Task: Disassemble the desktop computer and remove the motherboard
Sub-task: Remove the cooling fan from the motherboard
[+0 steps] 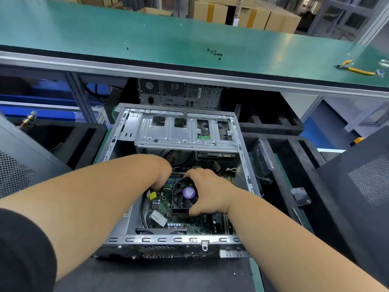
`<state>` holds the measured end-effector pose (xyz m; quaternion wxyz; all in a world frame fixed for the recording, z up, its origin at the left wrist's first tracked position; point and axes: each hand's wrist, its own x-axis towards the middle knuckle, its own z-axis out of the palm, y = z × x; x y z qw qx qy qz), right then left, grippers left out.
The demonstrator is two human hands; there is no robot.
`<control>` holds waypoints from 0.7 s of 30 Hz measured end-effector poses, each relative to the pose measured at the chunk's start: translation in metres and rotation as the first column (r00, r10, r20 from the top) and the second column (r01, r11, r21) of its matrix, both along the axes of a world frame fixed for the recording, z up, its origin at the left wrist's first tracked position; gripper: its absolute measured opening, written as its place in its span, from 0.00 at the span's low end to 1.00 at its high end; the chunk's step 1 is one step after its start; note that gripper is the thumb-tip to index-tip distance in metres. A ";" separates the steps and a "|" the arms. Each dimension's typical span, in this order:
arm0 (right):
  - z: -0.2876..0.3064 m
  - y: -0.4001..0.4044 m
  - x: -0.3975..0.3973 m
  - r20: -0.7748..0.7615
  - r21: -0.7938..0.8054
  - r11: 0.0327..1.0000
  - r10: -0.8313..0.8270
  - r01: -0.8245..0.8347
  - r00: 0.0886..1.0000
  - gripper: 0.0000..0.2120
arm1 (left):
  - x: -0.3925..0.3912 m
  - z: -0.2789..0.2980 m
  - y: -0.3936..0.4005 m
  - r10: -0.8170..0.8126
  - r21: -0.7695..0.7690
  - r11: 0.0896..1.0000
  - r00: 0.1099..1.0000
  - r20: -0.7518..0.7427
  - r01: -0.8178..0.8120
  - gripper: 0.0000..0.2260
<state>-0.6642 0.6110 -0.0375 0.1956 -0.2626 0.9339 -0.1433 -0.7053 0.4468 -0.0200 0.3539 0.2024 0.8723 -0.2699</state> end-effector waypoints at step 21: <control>-0.001 -0.001 0.001 -0.011 0.013 0.999 0.036 -0.036 0.999 0.42 | -0.003 -0.007 0.000 0.019 -0.072 0.997 1.000 0.009 -0.018 0.03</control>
